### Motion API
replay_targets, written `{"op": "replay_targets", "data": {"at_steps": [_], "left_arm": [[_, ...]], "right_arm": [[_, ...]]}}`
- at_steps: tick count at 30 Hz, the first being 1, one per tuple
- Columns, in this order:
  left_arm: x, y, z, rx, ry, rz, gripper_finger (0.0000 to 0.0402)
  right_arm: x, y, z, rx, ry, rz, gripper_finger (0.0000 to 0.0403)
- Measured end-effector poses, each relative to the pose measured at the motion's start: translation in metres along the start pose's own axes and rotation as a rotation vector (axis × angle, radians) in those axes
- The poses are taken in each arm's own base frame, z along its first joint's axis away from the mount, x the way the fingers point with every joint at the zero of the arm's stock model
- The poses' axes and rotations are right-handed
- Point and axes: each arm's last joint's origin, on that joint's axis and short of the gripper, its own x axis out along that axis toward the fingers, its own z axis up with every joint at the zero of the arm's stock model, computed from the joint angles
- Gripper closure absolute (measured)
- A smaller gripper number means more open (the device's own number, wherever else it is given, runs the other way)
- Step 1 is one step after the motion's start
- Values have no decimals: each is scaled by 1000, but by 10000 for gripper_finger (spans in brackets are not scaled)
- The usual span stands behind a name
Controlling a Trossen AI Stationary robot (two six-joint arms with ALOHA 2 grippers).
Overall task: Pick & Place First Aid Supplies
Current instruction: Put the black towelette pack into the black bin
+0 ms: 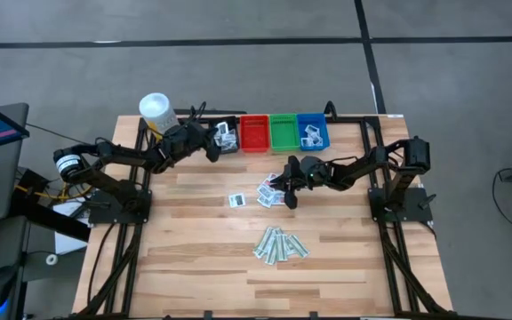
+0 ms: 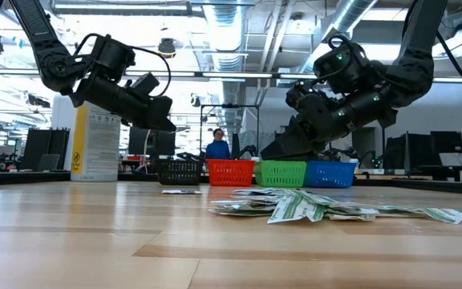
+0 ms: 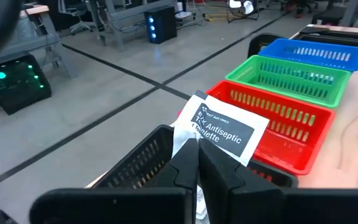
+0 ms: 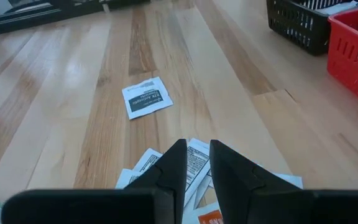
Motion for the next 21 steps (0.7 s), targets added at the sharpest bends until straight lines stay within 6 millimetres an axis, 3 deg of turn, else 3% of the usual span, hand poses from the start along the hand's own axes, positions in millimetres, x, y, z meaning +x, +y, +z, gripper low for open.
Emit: {"op": "replay_targets", "data": {"at_steps": [14,21], "left_arm": [[0,-1,-1,-28,6,-24,302],[-10,-21,-13,-22,21,-373,300]], "right_arm": [[0,0,0,0,0,0,338],[0,0,0,0,0,0,338]]}}
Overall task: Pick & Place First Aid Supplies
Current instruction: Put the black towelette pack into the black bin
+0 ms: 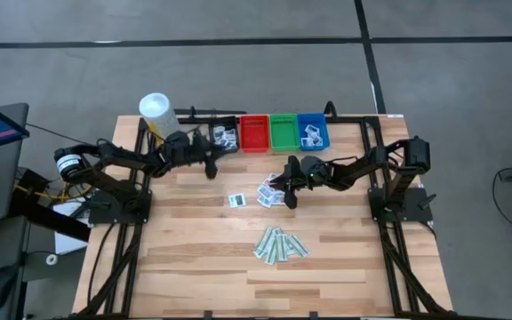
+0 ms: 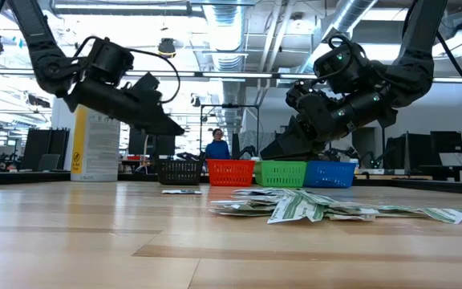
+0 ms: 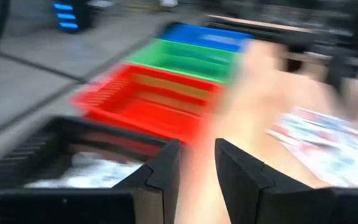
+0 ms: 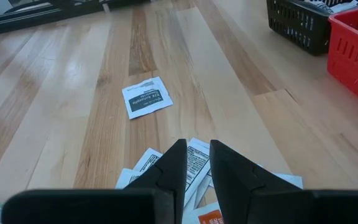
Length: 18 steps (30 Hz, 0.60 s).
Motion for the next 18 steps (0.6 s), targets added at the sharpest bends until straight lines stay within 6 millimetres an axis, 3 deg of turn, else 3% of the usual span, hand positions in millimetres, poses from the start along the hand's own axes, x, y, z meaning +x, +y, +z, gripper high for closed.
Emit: {"op": "replay_targets", "data": {"at_steps": [6,18], "left_arm": [[-8,-34,-17,35,43,-263,299],[-19,-94,-24,202,38,-522,249]], "right_arm": [[0,0,0,-1,0,0,338],[0,0,0,-1,-1,1,338]]}}
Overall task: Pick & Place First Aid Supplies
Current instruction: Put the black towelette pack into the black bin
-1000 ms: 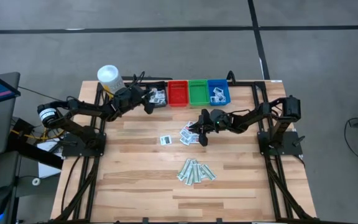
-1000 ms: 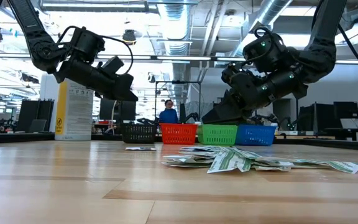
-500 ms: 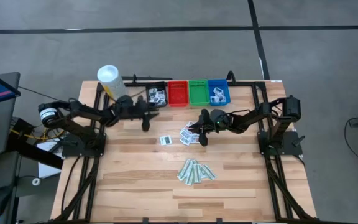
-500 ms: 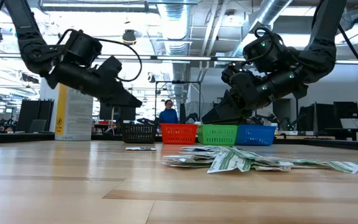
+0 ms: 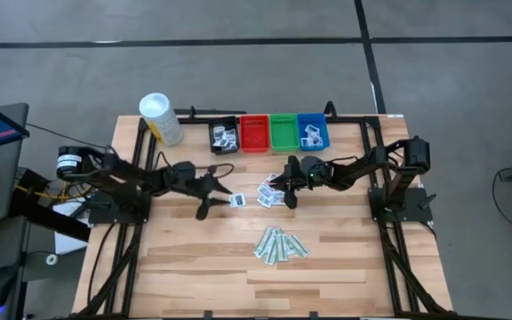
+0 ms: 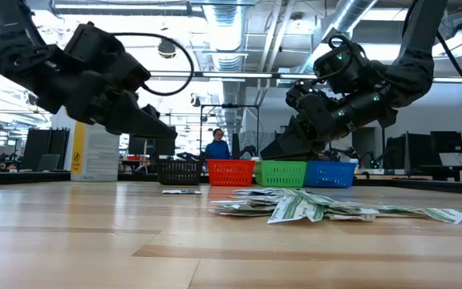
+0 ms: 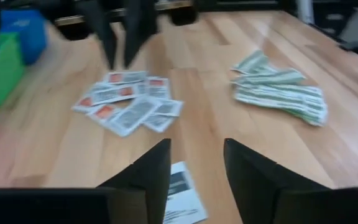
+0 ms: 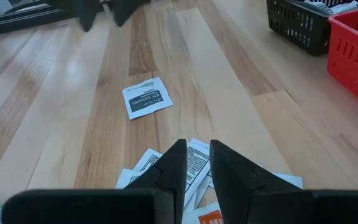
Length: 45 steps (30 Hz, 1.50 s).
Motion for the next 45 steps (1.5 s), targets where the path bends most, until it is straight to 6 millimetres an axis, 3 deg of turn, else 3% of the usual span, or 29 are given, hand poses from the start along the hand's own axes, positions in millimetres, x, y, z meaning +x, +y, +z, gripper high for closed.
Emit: {"op": "replay_targets", "data": {"at_steps": [8,14,21,33,45], "left_arm": [[2,-6,1,36,19,85,198],[2,-6,1,30,19,85,184],[6,-5,-5,23,47,90,185],[44,6,-34,11,199,118,187],[59,13,-51,-22,235,83,204]], "right_arm": [[0,0,0,0,0,0,338],[0,0,0,0,0,0,338],[0,0,0,0,-1,0,338],[0,0,0,0,-4,0,338],[0,0,0,-1,-4,0,338]]}}
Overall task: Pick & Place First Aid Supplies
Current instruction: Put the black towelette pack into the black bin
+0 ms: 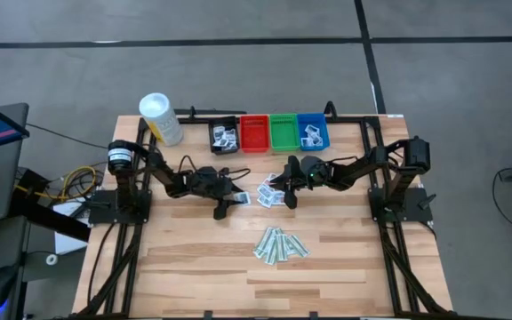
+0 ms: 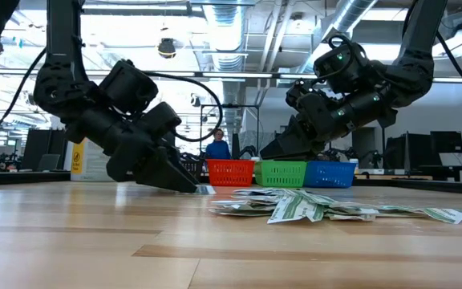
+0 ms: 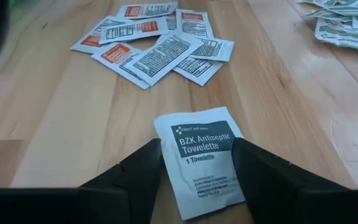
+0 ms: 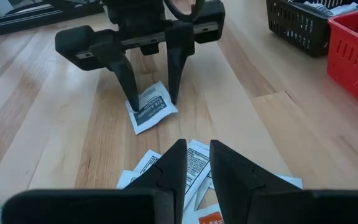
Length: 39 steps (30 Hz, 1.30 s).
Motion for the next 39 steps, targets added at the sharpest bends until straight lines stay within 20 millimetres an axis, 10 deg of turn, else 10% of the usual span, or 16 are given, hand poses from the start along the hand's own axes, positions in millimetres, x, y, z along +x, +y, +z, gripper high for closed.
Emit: {"op": "replay_targets", "data": {"at_steps": [39], "left_arm": [[-2,1,9,-1,-86,17,388]], "right_arm": [[0,0,0,-1,0,0,338]]}}
